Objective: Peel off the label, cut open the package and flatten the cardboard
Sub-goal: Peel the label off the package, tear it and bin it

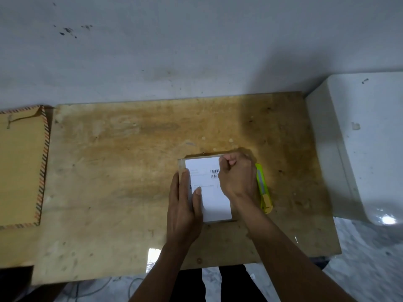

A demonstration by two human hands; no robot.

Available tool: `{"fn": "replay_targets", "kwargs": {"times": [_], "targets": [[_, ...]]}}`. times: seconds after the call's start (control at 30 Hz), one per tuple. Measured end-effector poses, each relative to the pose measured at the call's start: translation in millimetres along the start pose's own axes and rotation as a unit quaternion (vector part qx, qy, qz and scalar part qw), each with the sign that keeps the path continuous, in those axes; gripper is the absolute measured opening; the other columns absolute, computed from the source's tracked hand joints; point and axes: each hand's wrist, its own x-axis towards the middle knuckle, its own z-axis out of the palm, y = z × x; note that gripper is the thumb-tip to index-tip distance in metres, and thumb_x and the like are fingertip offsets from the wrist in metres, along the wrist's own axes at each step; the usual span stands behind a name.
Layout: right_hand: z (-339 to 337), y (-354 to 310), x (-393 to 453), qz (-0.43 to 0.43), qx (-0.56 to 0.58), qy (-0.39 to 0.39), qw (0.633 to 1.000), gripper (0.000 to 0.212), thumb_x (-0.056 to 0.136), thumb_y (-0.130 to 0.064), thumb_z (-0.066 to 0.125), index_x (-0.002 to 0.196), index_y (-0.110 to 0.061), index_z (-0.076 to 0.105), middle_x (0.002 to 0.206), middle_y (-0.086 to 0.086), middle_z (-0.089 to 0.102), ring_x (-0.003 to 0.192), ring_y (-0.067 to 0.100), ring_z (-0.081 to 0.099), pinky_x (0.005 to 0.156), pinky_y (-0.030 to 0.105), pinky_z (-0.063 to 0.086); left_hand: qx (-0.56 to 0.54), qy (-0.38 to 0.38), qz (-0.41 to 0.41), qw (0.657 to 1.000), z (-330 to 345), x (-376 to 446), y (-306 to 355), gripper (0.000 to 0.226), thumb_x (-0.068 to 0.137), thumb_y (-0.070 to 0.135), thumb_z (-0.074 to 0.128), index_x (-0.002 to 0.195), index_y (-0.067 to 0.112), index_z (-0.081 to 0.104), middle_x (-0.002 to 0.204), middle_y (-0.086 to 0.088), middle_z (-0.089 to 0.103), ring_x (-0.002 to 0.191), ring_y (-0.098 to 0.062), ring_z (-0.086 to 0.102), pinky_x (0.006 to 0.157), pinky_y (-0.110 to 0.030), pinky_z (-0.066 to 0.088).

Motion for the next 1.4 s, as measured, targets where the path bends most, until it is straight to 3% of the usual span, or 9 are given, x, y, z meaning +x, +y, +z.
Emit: {"fn": "replay_targets", "kwargs": {"times": [0.1,0.27,0.43,0.63,0.73,0.9,1.07,1.23,1.4], "targets": [[-3,-2,1,-0.018,-0.027,-0.019,0.999,0.016,0.093,-0.020,0.061,0.077,-0.022,0.058,0.091,0.005,0.065,0.083,0.023,0.061,0.057,0.025,0.037,0.006,0.008,0.010,1.000,0,-1,0,0.059,0.103,0.038,0.040,0.158,0.019,0.026,0.165,-0.004,0.023,0.153,-0.012,0.017,0.115,-0.023,0.023],[-4,3,-5,-0.131,-0.167,-0.017,0.977,0.008,0.096,-0.018,0.051,0.096,-0.013,0.057,0.104,0.008,0.058,0.100,0.025,0.051,0.081,0.039,0.049,0.001,0.013,0.005,1.000,0,0,2,0.059,0.102,0.038,0.040,0.157,0.018,0.027,0.165,-0.003,0.025,0.151,-0.009,0.018,0.111,-0.002,0.012],[-1,19,-11,-0.186,-0.235,-0.028,0.954,0.013,0.091,-0.019,0.045,0.103,-0.018,0.050,0.105,0.006,0.054,0.096,0.024,0.047,0.082,0.039,0.046,-0.013,0.019,0.005,1.000,-3,0,3,0.060,0.101,0.043,0.038,0.156,0.020,0.029,0.164,-0.001,0.027,0.148,0.001,0.012,0.109,0.003,0.006],[-6,19,-18,-0.184,-0.164,-0.060,0.967,0.010,0.094,-0.019,0.050,0.092,-0.025,0.042,0.097,0.002,0.057,0.094,0.021,0.047,0.079,0.038,0.046,-0.012,0.017,0.001,1.000,-1,0,4,0.063,0.100,0.049,0.034,0.156,0.022,0.028,0.164,0.001,0.026,0.149,0.002,0.011,0.112,-0.001,0.007],[-12,21,-18,-0.165,-0.075,-0.068,0.981,0.011,0.098,-0.029,0.048,0.090,-0.031,0.042,0.095,-0.005,0.060,0.096,0.017,0.047,0.077,0.038,0.047,-0.020,0.018,-0.001,1.000,-1,-2,3,0.062,0.100,0.049,0.036,0.156,0.024,0.029,0.164,0.004,0.027,0.150,-0.002,0.015,0.117,-0.016,0.017],[-16,19,-4,-0.181,-0.045,-0.080,0.979,0.028,0.094,-0.038,0.058,0.120,-0.026,0.055,0.093,-0.007,0.070,0.095,0.017,0.057,0.075,0.032,0.047,-0.061,0.038,-0.026,0.997,-2,-3,5,0.060,0.099,0.040,0.049,0.153,0.019,0.034,0.158,0.001,0.040,0.144,-0.015,0.037,0.116,-0.035,0.036],[-20,21,11,-0.205,0.001,-0.107,0.973,0.010,0.092,-0.023,0.064,0.084,-0.021,0.069,0.083,-0.005,0.071,0.080,0.016,0.061,0.067,0.032,0.048,-0.092,0.067,0.008,0.994,-3,-5,3,0.046,0.105,0.029,0.041,0.150,0.016,0.041,0.154,0.000,0.046,0.142,-0.014,0.043,0.110,-0.046,0.044],[-23,29,11,-0.179,0.056,-0.127,0.974,0.011,0.093,-0.025,0.063,0.085,-0.021,0.068,0.078,-0.010,0.067,0.073,0.007,0.059,0.064,0.028,0.047,-0.144,0.089,0.057,0.984,-1,-2,-7,0.044,0.103,0.009,0.040,0.145,0.002,0.047,0.151,-0.004,0.050,0.141,-0.015,0.045,0.113,-0.040,0.042],[-26,31,9,-0.151,0.114,-0.158,0.969,0.009,0.094,-0.023,0.062,0.086,-0.021,0.066,0.080,-0.006,0.068,0.076,0.017,0.062,0.066,0.032,0.049,-0.182,0.096,0.046,0.978,2,-2,-13,0.043,0.102,0.006,0.040,0.144,0.002,0.048,0.149,0.001,0.050,0.141,-0.010,0.045,0.114,-0.030,0.040]]}}
